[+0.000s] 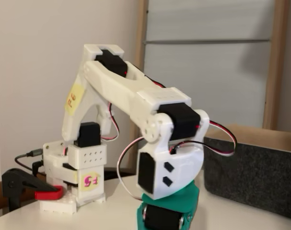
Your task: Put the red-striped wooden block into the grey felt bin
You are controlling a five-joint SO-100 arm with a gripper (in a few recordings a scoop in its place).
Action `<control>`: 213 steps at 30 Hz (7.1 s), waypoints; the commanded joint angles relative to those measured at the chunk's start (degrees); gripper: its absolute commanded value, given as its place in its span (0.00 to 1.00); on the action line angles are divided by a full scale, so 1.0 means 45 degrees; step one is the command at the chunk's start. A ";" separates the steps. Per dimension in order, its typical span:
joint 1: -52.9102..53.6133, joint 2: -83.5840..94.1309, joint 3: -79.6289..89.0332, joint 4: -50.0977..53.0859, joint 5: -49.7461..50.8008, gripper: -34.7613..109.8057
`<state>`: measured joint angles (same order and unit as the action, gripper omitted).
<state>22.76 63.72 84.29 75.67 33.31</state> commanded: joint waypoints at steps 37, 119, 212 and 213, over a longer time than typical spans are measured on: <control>0.1152 0.1328 -0.0430 -0.0391 0.2539 0.27; -1.4336 0.7422 -0.0527 -0.5254 -0.1504 0.29; 0.7051 1.7168 1.2793 -0.5098 0.9473 0.41; 0.7051 1.7383 1.3418 -0.5977 0.9492 0.41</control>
<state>53.53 137.29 136.14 60.47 74.71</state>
